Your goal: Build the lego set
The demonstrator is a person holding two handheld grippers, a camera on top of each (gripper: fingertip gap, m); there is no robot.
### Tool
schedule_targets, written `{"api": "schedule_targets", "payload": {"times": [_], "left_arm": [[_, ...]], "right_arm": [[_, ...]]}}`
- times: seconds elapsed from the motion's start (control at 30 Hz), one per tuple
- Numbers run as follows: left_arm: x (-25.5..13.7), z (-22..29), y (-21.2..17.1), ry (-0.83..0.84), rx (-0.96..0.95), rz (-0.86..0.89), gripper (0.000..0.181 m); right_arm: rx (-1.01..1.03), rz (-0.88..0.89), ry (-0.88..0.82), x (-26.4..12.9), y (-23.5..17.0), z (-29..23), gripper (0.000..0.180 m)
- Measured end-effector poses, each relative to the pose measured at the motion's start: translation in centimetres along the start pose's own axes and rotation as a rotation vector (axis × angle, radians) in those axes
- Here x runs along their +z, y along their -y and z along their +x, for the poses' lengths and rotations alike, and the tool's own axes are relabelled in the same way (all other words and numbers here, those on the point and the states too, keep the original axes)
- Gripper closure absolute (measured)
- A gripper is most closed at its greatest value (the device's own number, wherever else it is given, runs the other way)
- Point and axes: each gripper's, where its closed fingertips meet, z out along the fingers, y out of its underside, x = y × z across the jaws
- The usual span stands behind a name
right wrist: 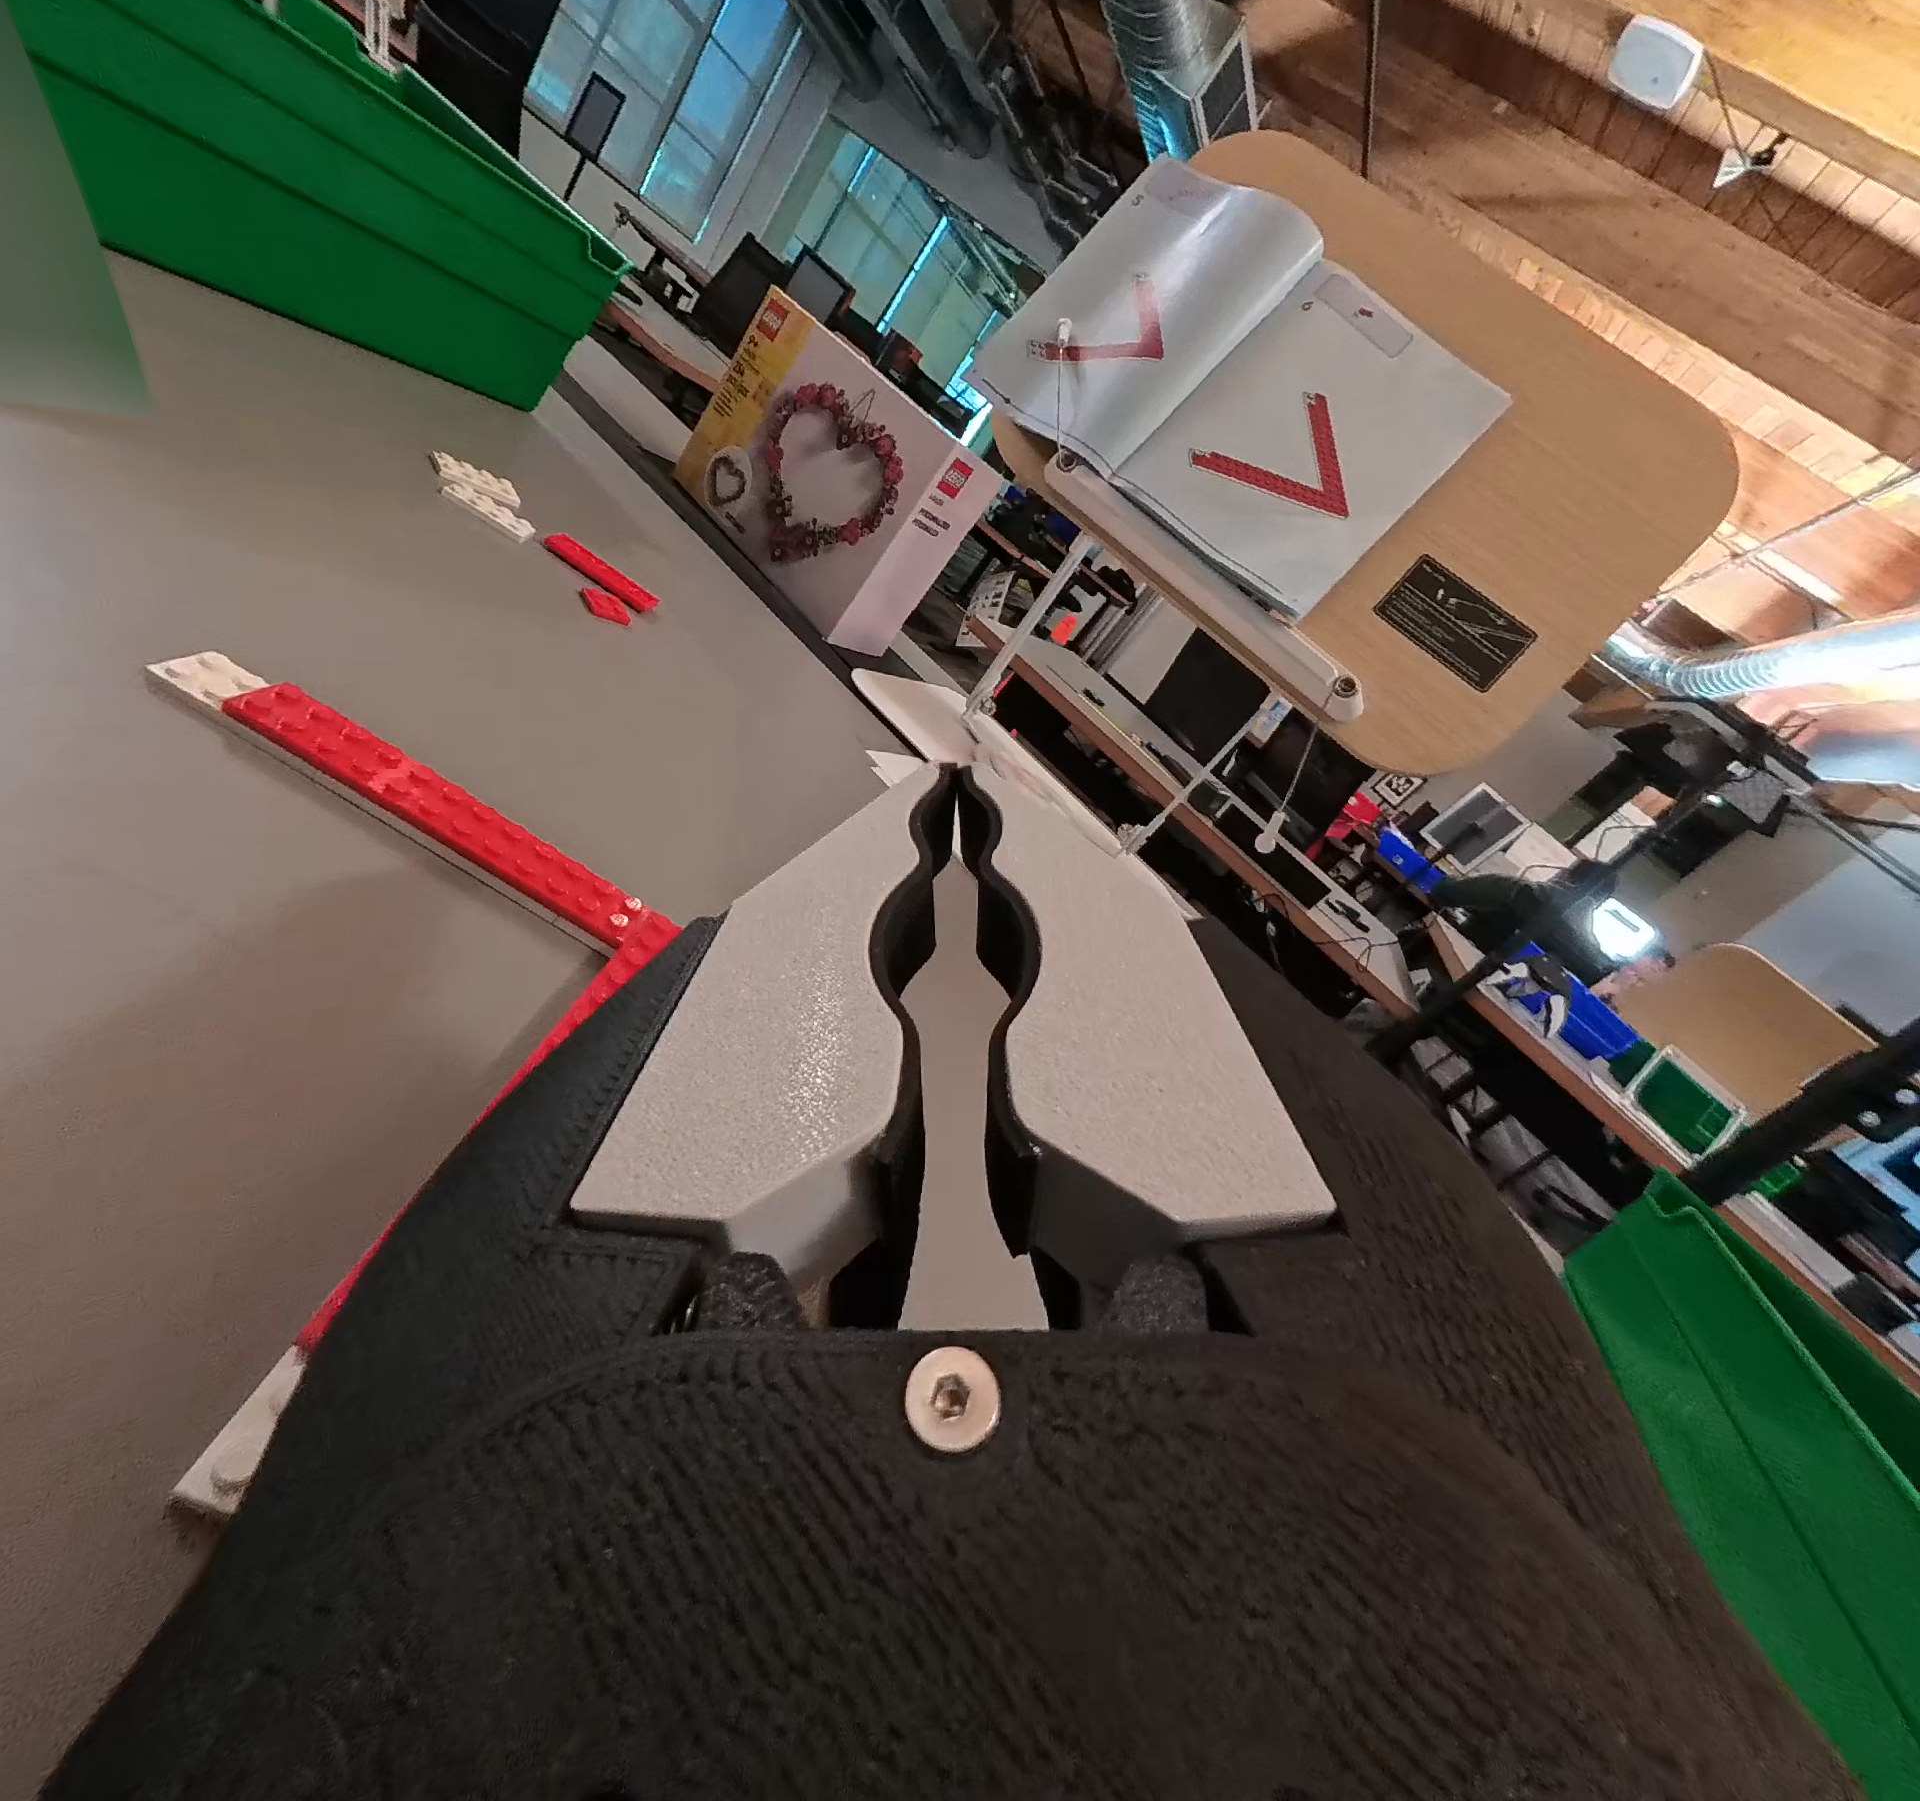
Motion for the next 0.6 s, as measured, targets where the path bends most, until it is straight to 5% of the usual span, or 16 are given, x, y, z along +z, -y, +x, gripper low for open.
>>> {"api": "schedule_targets", "payload": {"times": [0.03,0.27,0.47,0.6], "left_arm": [[0.1,0.0,0.8,-0.014,-0.037,0.031,0.103],[1.4,-1.9,4.3,0.081,-0.234,0.088,0.099],[1.7,-3.3,4.2,0.222,-0.191,0.010,0.134],[1.5,-3.4,4.1,0.265,-0.128,-0.033,0.181]], "right_arm": [[-0.002,-0.004,-0.001,0.0,-0.1,0.0,0.180],[-0.017,-0.018,0.001,0.1,-0.2,-0.1,0.180],[-0.017,-0.014,0.006,0.1,-0.2,-0.2,0.180],[-0.011,-0.009,0.007,0.0,-0.1,-0.2,0.180]]}}
